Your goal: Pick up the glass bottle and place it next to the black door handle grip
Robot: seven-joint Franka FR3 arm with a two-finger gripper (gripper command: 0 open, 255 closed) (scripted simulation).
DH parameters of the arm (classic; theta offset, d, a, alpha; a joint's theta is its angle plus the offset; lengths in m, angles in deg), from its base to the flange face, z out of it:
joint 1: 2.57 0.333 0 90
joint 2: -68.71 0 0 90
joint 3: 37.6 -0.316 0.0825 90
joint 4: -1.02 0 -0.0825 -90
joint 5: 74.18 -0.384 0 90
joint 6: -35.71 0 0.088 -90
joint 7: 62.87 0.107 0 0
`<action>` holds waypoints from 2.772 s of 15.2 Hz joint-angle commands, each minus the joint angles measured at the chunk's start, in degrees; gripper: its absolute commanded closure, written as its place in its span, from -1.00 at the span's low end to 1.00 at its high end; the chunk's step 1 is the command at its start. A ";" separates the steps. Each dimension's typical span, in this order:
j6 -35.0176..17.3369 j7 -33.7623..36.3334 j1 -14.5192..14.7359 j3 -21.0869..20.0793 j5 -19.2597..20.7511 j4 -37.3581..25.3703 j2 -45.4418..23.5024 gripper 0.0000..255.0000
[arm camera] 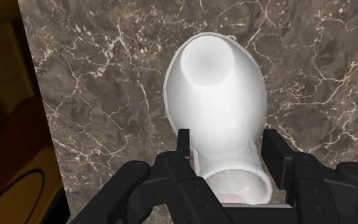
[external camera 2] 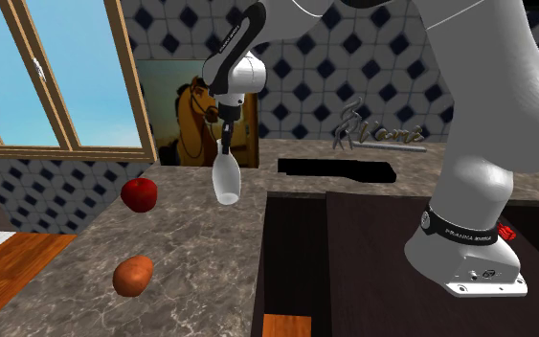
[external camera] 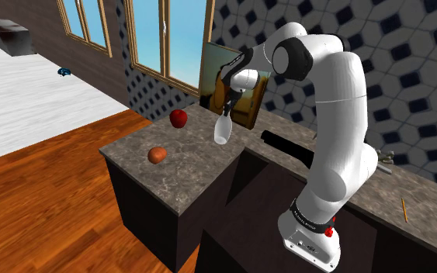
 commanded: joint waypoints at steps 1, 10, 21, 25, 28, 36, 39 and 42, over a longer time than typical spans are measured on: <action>-0.01 0.00 0.00 0.00 0.00 -0.02 0.01 1.00; 2.09 0.88 0.48 0.74 1.07 -0.26 1.95 1.00; 8.25 3.20 1.52 2.39 3.90 -2.06 6.63 1.00; 10.63 3.99 1.78 2.86 4.84 -3.12 8.08 1.00; 12.46 4.56 1.94 3.17 5.49 -4.05 9.07 1.00; 17.56 5.93 2.20 3.82 7.01 -7.19 11.27 1.00; 19.56 6.40 2.23 4.01 7.48 -8.61 11.92 1.00; 21.59 6.83 2.24 4.17 7.90 -10.17 12.46 1.00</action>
